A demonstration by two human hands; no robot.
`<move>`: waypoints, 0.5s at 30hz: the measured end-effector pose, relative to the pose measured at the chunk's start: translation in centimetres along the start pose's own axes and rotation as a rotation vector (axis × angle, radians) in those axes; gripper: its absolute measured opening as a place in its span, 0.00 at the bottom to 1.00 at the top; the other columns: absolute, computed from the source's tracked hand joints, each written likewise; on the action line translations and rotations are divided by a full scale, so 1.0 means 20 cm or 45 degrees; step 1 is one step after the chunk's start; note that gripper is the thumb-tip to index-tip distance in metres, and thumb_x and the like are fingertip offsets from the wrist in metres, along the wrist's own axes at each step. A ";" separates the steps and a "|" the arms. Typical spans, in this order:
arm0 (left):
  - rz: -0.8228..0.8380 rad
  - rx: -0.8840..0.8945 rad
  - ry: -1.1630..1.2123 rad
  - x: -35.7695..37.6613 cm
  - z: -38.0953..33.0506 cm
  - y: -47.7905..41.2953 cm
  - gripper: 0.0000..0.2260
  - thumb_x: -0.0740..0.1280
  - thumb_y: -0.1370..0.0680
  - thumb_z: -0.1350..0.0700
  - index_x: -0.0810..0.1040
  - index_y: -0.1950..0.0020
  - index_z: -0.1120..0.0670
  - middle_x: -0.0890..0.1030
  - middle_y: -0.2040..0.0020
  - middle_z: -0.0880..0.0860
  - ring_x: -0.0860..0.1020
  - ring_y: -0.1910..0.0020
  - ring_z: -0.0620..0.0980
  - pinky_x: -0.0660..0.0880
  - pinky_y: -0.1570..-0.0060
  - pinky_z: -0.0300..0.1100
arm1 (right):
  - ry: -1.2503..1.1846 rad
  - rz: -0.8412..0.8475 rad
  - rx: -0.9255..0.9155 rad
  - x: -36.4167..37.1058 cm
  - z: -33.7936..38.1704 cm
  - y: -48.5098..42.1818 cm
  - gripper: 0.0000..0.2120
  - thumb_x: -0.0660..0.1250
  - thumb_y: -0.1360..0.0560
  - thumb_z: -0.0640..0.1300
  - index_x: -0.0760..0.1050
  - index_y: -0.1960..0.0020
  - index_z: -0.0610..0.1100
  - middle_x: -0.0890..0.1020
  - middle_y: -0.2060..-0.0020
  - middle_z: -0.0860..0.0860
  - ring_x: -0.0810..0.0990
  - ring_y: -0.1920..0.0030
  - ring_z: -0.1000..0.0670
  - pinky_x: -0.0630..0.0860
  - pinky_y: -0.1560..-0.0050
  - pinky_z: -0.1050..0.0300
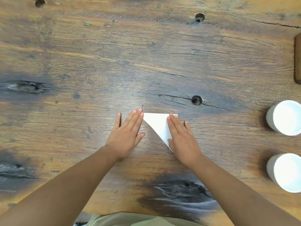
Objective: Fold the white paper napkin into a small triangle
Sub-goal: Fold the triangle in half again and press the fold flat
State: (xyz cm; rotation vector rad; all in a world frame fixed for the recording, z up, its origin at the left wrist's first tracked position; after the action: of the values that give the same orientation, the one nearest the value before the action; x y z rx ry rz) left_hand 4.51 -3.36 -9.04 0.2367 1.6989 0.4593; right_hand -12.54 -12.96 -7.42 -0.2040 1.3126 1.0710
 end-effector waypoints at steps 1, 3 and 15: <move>-0.003 -0.012 0.011 0.00 0.00 0.00 0.31 0.47 0.17 0.41 0.42 0.20 0.56 0.40 0.19 0.51 0.40 0.21 0.48 0.49 0.25 0.64 | 0.001 -0.002 0.001 0.00 0.00 0.00 0.37 0.61 0.20 0.44 0.42 0.20 0.42 0.44 0.19 0.48 0.42 0.20 0.50 0.42 0.21 0.48; -0.023 -0.042 0.058 -0.01 -0.02 0.00 0.31 0.48 0.17 0.41 0.45 0.19 0.55 0.42 0.19 0.50 0.42 0.21 0.48 0.49 0.26 0.65 | 0.003 -0.009 0.003 -0.01 0.00 0.00 0.37 0.61 0.20 0.44 0.43 0.20 0.42 0.45 0.19 0.48 0.43 0.20 0.50 0.42 0.21 0.48; -0.043 0.064 0.271 -0.04 -0.45 -0.12 0.30 0.54 0.18 0.57 0.41 0.20 0.56 0.41 0.19 0.52 0.36 0.22 0.47 0.38 0.23 0.57 | -0.103 -0.033 0.000 -0.02 0.00 0.00 0.37 0.65 0.21 0.43 0.48 0.19 0.43 0.49 0.19 0.49 0.47 0.20 0.51 0.41 0.22 0.50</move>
State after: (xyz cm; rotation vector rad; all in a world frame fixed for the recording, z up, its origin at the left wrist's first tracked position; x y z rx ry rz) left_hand -3.93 -7.31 -8.17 0.2004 1.9212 0.4291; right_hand -12.58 -13.14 -7.08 -0.1756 1.2343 1.0468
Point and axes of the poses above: each hand's wrist, its own y-axis away from the middle knuckle, its own x-axis out of the palm, z = x × y, the point moved 7 cm from there along -y, towards the middle knuckle
